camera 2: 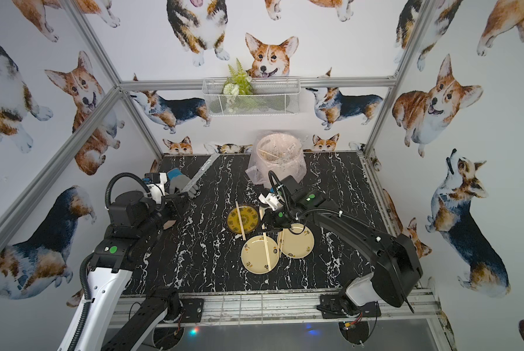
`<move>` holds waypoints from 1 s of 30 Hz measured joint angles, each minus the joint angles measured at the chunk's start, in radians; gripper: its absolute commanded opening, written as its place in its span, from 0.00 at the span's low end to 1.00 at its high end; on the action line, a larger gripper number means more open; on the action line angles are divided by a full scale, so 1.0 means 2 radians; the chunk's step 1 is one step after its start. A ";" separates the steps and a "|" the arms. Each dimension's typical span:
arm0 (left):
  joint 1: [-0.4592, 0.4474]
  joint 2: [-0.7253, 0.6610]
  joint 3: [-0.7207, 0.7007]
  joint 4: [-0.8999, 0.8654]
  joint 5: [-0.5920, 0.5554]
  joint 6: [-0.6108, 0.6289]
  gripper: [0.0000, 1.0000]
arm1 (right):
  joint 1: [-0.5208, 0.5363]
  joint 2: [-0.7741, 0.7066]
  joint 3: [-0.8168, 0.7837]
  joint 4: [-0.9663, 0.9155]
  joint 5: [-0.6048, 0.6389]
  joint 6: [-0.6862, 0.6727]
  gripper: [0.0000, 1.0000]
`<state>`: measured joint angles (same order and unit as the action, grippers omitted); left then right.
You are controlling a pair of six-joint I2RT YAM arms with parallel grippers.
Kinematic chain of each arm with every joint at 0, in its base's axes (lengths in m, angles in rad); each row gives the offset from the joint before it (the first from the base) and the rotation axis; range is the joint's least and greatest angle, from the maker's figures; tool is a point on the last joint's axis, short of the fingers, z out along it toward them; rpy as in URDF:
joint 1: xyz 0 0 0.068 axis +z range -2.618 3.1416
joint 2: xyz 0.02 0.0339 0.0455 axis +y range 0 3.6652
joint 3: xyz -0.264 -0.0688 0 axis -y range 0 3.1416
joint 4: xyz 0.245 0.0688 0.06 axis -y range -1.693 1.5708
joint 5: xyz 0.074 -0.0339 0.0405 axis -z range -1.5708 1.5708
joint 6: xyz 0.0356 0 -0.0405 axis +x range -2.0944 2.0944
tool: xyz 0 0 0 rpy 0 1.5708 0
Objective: Remove the packaging of disposable chopsticks
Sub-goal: Place the disposable chopsticks on the plate.
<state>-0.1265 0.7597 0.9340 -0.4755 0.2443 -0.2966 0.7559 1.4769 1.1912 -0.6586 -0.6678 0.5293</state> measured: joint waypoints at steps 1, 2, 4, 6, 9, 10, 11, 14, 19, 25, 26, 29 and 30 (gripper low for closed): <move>0.000 0.001 -0.002 0.000 -0.002 0.002 0.00 | 0.006 0.014 0.000 -0.001 0.005 0.000 0.00; 0.000 0.002 -0.004 0.000 -0.006 0.005 0.00 | 0.011 0.031 0.001 -0.002 0.010 0.000 0.00; 0.000 0.005 -0.006 0.002 -0.011 0.010 0.00 | 0.019 0.060 0.009 -0.009 0.020 0.000 0.00; 0.000 0.008 -0.009 0.003 -0.016 0.016 0.00 | 0.026 0.086 0.018 -0.015 0.026 -0.001 0.00; 0.000 0.010 -0.013 0.006 -0.021 0.023 0.00 | 0.035 0.118 0.029 -0.018 0.038 -0.002 0.00; 0.000 0.012 -0.014 0.008 -0.022 0.026 0.00 | 0.038 0.127 0.031 -0.018 0.043 -0.002 0.00; 0.000 0.012 -0.015 0.010 -0.023 0.027 0.00 | 0.041 0.135 0.032 -0.018 0.048 -0.002 0.00; 0.000 0.013 -0.019 0.013 -0.030 0.031 0.00 | 0.047 0.159 0.035 -0.020 0.062 -0.002 0.00; 0.000 0.012 -0.029 0.017 -0.038 0.042 0.00 | 0.054 0.189 0.036 -0.021 0.085 -0.002 0.00; 0.000 0.010 -0.035 0.018 -0.043 0.051 0.00 | 0.054 0.205 0.036 -0.019 0.100 -0.002 0.00; 0.000 0.010 -0.035 0.018 -0.045 0.051 0.00 | 0.054 0.206 0.036 -0.018 0.101 -0.004 0.00; 0.000 0.010 -0.035 0.018 -0.047 0.053 0.00 | 0.054 0.210 0.036 -0.014 0.106 -0.004 0.00; 0.000 0.010 -0.035 0.018 -0.047 0.053 0.00 | 0.054 0.213 0.037 -0.013 0.107 -0.004 0.00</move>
<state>-0.1265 0.7788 0.8635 -0.4397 0.1509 -0.1905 0.8639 1.9022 1.2644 -0.6842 -0.4530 0.5213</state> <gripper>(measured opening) 0.048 0.076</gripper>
